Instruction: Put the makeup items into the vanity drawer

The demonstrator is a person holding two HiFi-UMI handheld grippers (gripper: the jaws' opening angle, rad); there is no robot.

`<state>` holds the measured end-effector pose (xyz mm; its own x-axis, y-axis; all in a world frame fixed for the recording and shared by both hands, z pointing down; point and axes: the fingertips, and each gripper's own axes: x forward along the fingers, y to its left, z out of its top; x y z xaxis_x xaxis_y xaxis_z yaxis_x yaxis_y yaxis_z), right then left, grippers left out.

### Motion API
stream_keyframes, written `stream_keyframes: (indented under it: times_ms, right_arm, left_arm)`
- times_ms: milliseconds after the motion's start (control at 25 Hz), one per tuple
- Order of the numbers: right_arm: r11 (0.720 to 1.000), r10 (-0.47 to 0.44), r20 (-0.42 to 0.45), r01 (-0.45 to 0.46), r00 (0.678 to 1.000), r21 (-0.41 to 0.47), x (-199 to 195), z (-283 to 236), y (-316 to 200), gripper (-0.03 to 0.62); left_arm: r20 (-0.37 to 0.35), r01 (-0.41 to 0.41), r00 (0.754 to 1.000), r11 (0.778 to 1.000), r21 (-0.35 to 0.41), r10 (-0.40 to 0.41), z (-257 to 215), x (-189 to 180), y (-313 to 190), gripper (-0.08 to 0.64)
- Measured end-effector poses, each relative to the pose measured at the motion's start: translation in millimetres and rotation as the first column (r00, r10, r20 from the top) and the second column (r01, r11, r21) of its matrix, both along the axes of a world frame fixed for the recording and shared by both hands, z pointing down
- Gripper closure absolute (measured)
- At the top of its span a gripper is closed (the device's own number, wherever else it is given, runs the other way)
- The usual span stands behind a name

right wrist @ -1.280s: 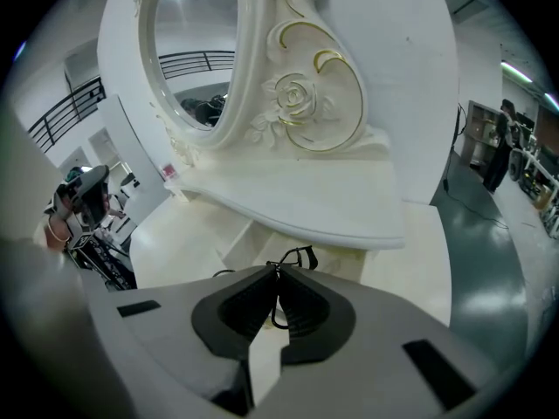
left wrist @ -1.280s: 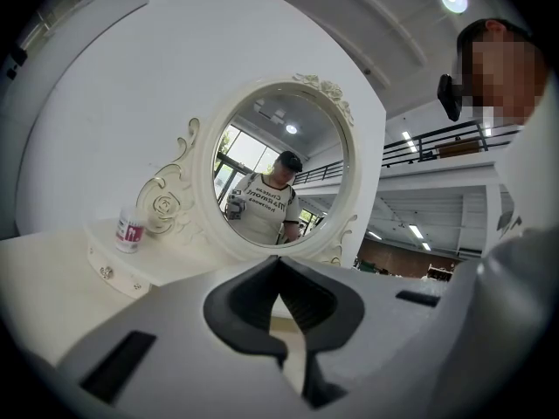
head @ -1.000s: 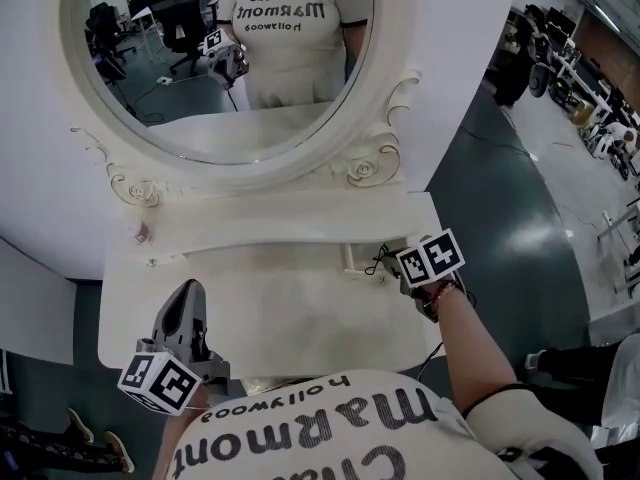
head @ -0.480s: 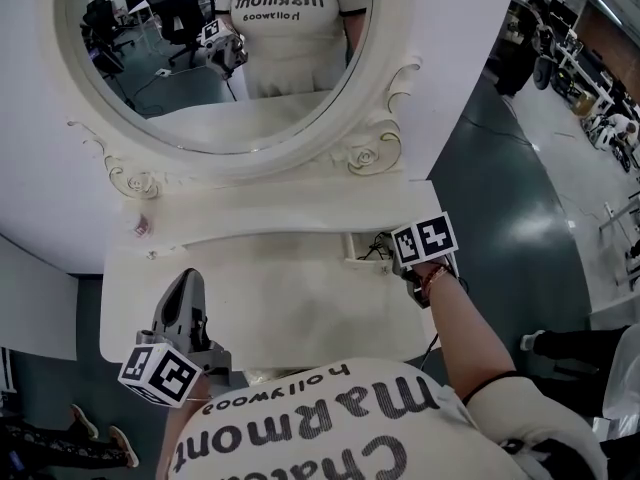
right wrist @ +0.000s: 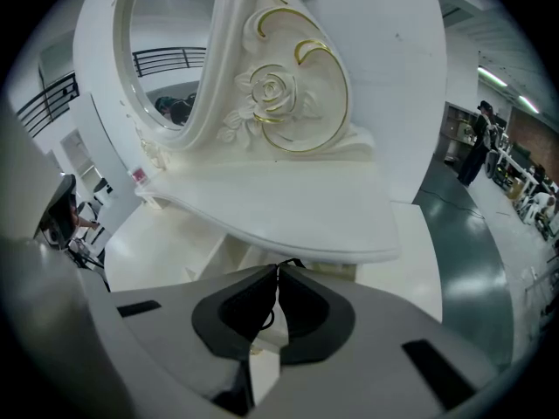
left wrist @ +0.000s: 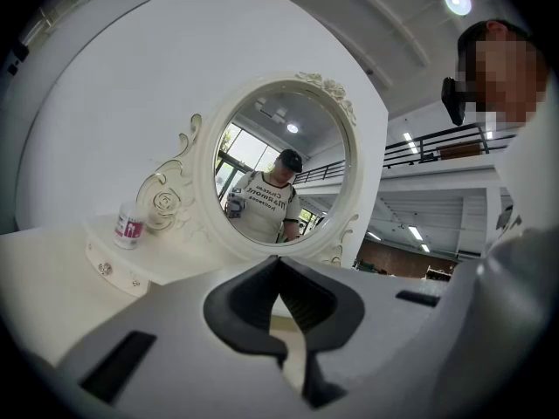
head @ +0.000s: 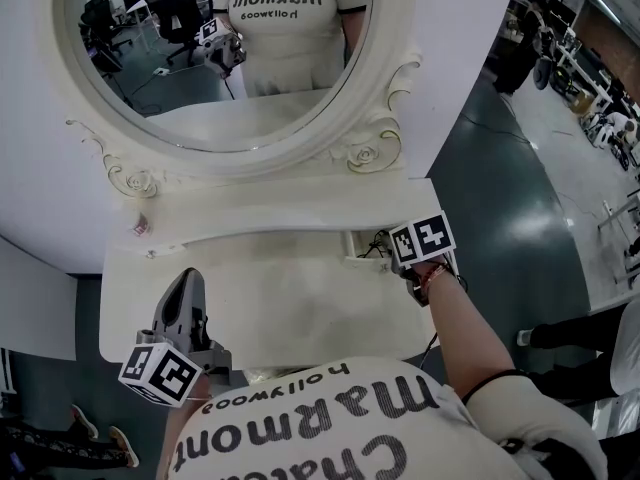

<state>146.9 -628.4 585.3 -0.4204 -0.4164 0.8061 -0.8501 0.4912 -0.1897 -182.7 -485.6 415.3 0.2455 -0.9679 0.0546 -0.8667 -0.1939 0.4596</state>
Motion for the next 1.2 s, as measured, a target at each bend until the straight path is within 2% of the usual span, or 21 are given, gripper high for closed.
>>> stream_keyframes:
  times_ms: [160, 280, 400, 520, 640, 760, 840, 960, 1080, 1200]
  right_arm:
    - [0.999, 0.039, 0.009, -0.039, 0.999, 0.022, 4, -3, 0, 0.558]
    - [0.992, 0.101, 0.029, -0.103, 0.994, 0.069, 12, -13, -3, 0.558]
    - [0.973, 0.178, 0.100, -0.190, 0.979, 0.129, 15, -27, -3, 0.558]
    - [0.949, 0.255, 0.157, -0.278, 0.954, 0.148, 17, -35, 8, 0.558]
    - [0.910, 0.349, 0.250, -0.391, 0.903, 0.140, 17, -43, 23, 0.558]
    - [0.862, 0.451, 0.372, -0.505, 0.812, 0.057, 8, -45, 44, 0.558]
    - [0.848, 0.483, 0.429, -0.530, 0.763, -0.010, -11, -42, 64, 0.558]
    - [0.861, 0.456, 0.504, -0.506, 0.734, -0.042, -49, -49, 89, 0.560]
    - [0.904, 0.362, 0.599, -0.425, 0.714, -0.040, -99, -64, 109, 0.560]
    - [0.939, 0.255, 0.624, -0.344, 0.739, 0.023, -142, -77, 127, 0.561]
  left_arm:
    - [-0.002, -0.007, 1.000, 1.000, -0.005, 0.007, 1, -1, 2, 0.552]
    - [-0.003, -0.024, 1.000, 1.000, -0.007, 0.024, 1, -1, 2, 0.552]
    - [-0.003, -0.047, 0.999, 0.999, -0.004, 0.047, 1, -1, 2, 0.551]
    - [-0.003, -0.081, 0.997, 0.997, -0.009, 0.081, 1, 2, 3, 0.552]
    - [-0.002, -0.137, 0.991, 0.991, -0.004, 0.137, 1, 9, 1, 0.552]
    - [-0.011, -0.190, 0.982, 0.982, -0.002, 0.190, 5, 16, -2, 0.552]
    - [-0.009, -0.222, 0.975, 0.975, -0.011, 0.222, 9, 20, 2, 0.552]
    - [-0.005, -0.275, 0.962, 0.961, -0.016, 0.275, 15, 26, 7, 0.552]
    - [0.004, -0.317, 0.948, 0.948, -0.016, 0.317, 16, 28, 13, 0.552]
    - [0.011, -0.332, 0.943, 0.943, -0.020, 0.332, 18, 20, 22, 0.552]
